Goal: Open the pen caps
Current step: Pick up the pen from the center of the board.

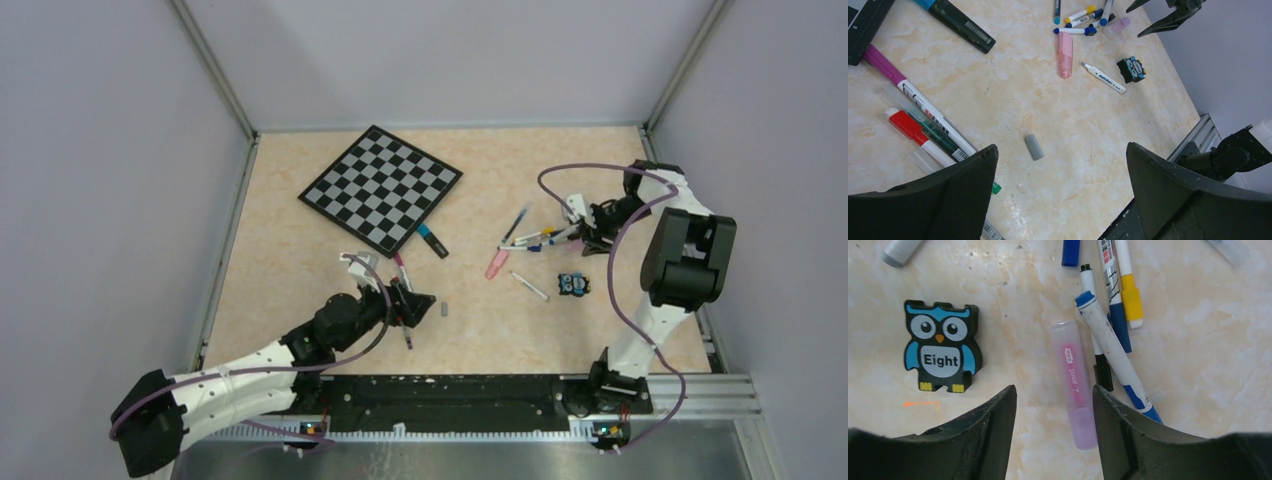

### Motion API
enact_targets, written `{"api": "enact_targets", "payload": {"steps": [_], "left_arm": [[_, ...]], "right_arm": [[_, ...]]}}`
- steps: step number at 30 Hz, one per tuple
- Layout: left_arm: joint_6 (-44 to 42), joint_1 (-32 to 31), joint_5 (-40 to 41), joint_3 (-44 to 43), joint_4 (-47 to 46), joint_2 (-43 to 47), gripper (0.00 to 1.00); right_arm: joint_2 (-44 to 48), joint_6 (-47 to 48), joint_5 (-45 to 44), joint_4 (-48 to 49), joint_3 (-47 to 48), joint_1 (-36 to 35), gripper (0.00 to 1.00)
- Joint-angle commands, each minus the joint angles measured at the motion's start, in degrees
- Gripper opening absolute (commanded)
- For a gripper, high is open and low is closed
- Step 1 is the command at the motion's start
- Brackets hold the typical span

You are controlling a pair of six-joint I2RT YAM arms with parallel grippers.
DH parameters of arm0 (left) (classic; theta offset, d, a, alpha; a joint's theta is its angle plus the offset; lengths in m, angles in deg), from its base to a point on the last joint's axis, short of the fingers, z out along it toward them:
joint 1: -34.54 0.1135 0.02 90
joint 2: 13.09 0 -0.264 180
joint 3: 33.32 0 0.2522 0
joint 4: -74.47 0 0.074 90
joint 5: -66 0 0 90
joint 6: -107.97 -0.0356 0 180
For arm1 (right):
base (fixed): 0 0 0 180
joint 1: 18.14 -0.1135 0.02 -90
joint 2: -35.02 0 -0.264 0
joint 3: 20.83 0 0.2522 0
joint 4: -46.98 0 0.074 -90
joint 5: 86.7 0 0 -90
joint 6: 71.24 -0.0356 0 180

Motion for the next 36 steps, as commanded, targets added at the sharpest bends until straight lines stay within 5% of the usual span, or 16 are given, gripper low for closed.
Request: {"api": "enact_targets", "payload": {"steps": [1,27,36], "left_arm": [[0.1,-0.1,-1.5,0.3,-4.3,-1.9,0.99],[0.1,-0.1,-1.7,0.5,-4.4,-2.9,0.99],[0.6,-0.1,-2.6,0.4,-4.8,-2.8,0.99]], "right_arm": [[-2.2,0.3,-3.0,2.9,2.3,-1.1,0.55],[-6.5,-7.3,-16.2,11.3,-1.2,-7.4,0.38],[-5.8,-11.7,-19.8,13.3,-4.1,-8.0,0.08]]}}
